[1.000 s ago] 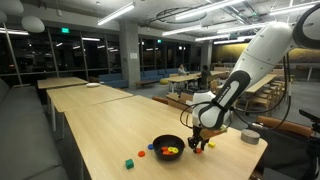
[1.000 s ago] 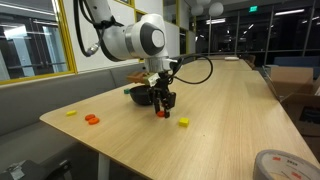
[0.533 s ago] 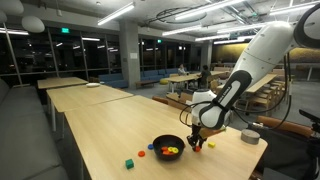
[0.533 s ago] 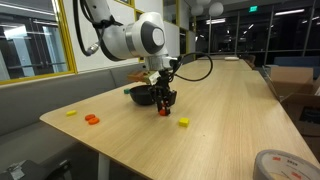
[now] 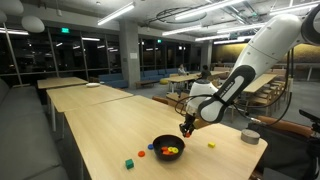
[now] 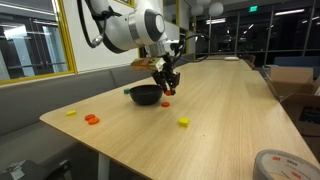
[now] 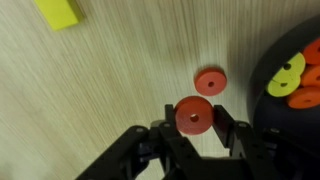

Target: Put the rings inside the black bowl

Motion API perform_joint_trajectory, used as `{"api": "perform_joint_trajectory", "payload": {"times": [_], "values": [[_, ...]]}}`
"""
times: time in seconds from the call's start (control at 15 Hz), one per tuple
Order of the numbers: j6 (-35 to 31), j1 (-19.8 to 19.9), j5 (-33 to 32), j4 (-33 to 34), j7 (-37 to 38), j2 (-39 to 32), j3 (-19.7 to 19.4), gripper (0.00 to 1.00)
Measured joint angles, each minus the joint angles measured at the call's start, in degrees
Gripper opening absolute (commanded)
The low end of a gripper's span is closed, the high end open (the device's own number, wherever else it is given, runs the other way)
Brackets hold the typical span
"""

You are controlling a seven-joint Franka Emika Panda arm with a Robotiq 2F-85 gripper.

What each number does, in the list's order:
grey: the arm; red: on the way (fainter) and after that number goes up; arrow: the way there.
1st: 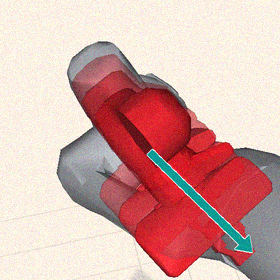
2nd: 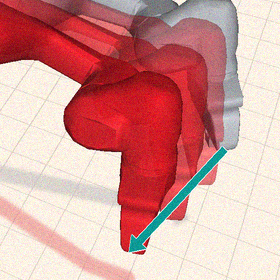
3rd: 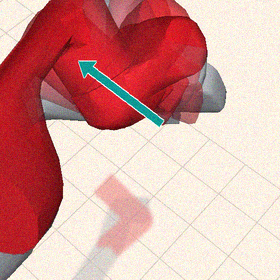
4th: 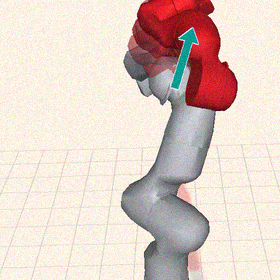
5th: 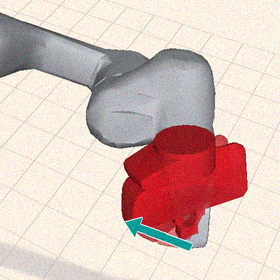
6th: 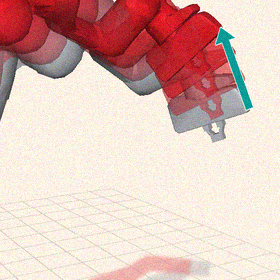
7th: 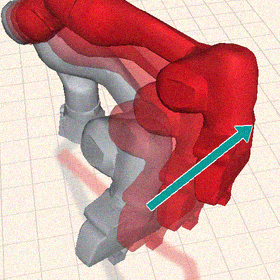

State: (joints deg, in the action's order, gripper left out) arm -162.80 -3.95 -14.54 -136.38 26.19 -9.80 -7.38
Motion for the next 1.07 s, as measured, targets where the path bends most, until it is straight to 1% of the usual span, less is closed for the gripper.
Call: {"api": "perform_joint_trajectory", "payload": {"times": [0.13,0.27,0.4,0.6,0.67,0.73,0.87,0.93,1.0,1.07], "values": [[-2.2,0.1,2.2,0.8,-3.1,-0.1,1.7,0.17],[-4.3,0.5,8.2,1.4,-9.7,-0.5,4.9,0.17],[-5.5,1.7,15.2,2.1,-17.0,-1.1,9.1,0.17],[-5.4,5.2,25.6,3.9,-28.8,-2.1,16.2,0.18],[-5.2,6.5,28.4,4.6,-32.4,-2.5,18.3,0.65],[-4.8,7.7,30.6,5.2,-35.5,-2.9,19.8,0.69],[-3.0,9.6,33.2,6.6,-40.0,-3.5,21.8,0.82],[-1.9,10.3,33.7,7.1,-41.4,-3.8,22.2,0.91],[-0.8,10.9,33.7,7.6,-42.2,-4.0,22.2,0.97],[0.0,11.1,33.6,7.9,-42.5,-4.2,21.7,1.00]]}}
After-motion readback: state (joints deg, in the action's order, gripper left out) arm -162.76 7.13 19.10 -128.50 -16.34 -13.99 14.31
